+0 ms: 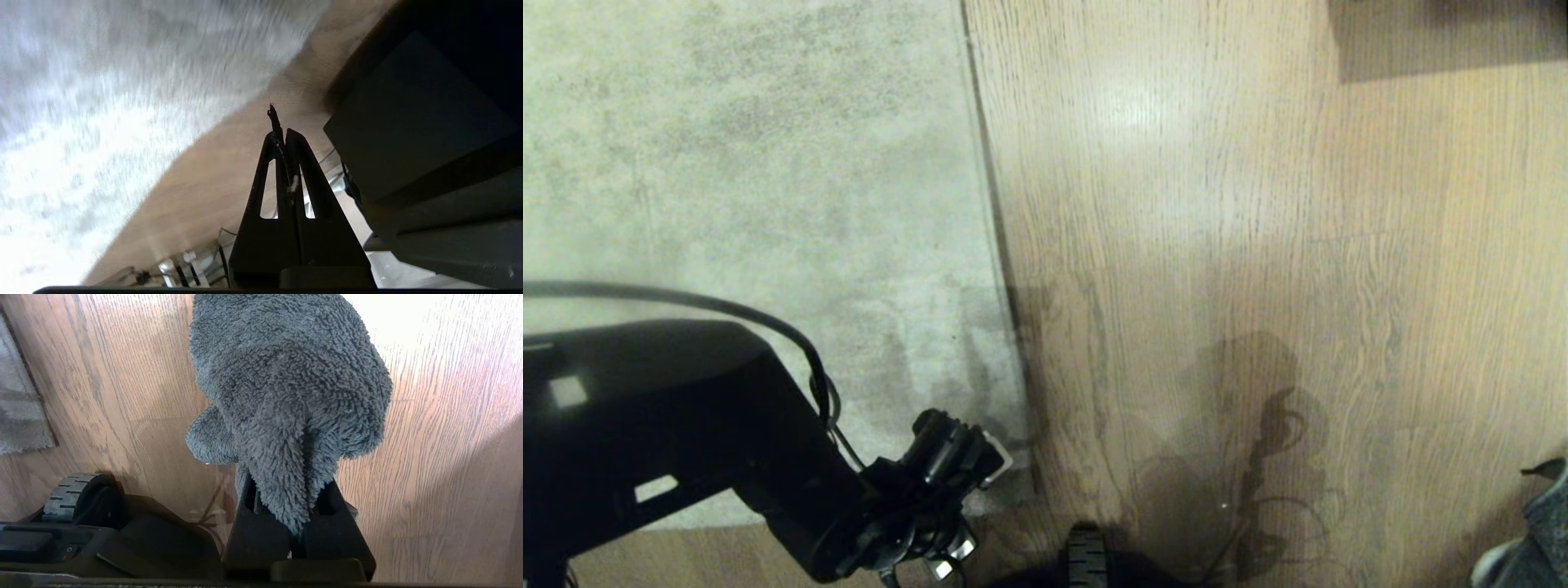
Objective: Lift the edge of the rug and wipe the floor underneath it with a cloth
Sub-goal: Lay down the carpet
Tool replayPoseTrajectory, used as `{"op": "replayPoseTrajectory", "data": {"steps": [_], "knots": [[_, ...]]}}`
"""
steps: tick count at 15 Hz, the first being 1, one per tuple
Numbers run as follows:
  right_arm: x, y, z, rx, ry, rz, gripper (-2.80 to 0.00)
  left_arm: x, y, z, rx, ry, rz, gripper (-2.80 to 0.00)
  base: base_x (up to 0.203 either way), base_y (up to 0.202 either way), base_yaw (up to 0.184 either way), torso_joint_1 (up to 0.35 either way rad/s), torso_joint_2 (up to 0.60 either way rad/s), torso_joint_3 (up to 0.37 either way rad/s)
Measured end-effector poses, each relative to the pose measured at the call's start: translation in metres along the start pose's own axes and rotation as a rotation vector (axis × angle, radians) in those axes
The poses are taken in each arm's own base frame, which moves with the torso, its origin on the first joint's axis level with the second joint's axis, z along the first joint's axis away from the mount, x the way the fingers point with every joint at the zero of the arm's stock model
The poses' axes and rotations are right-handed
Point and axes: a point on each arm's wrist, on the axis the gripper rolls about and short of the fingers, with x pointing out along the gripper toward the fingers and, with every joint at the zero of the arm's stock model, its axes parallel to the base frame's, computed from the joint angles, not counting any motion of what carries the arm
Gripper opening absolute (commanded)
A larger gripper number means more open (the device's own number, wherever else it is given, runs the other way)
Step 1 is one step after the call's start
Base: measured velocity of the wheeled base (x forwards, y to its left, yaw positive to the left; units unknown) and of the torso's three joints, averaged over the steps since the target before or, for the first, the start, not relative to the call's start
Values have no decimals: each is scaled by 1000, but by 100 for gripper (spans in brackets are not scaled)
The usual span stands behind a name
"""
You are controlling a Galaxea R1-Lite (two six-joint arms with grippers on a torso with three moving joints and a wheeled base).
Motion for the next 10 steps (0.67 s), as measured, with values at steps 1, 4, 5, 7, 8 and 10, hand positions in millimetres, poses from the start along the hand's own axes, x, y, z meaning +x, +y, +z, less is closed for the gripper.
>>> {"op": "replayPoseTrajectory", "data": {"steps": [1,4,5,7,8,10], "knots": [[0,0,0,-1,0,-1,-280,1,-3,2,9,-4,-5,-280,0,0,0,0,0,0],[0,0,0,-1,0,-1,-280,4,-12,5,39,-8,-18,-280,0,0,0,0,0,0],[0,0,0,0,0,0,-280,6,-14,5,58,-6,-22,-280,0,0,0,0,0,0],[0,0,0,-1,0,0,-280,8,-15,8,106,-24,-17,-280,0,0,0,0,0,0],[0,0,0,-1,0,0,-280,10,-14,11,141,-45,-8,-280,0,0,0,0,0,0],[0,0,0,-1,0,0,-280,14,-9,20,195,-71,9,-280,0,0,0,0,0,0]]}}
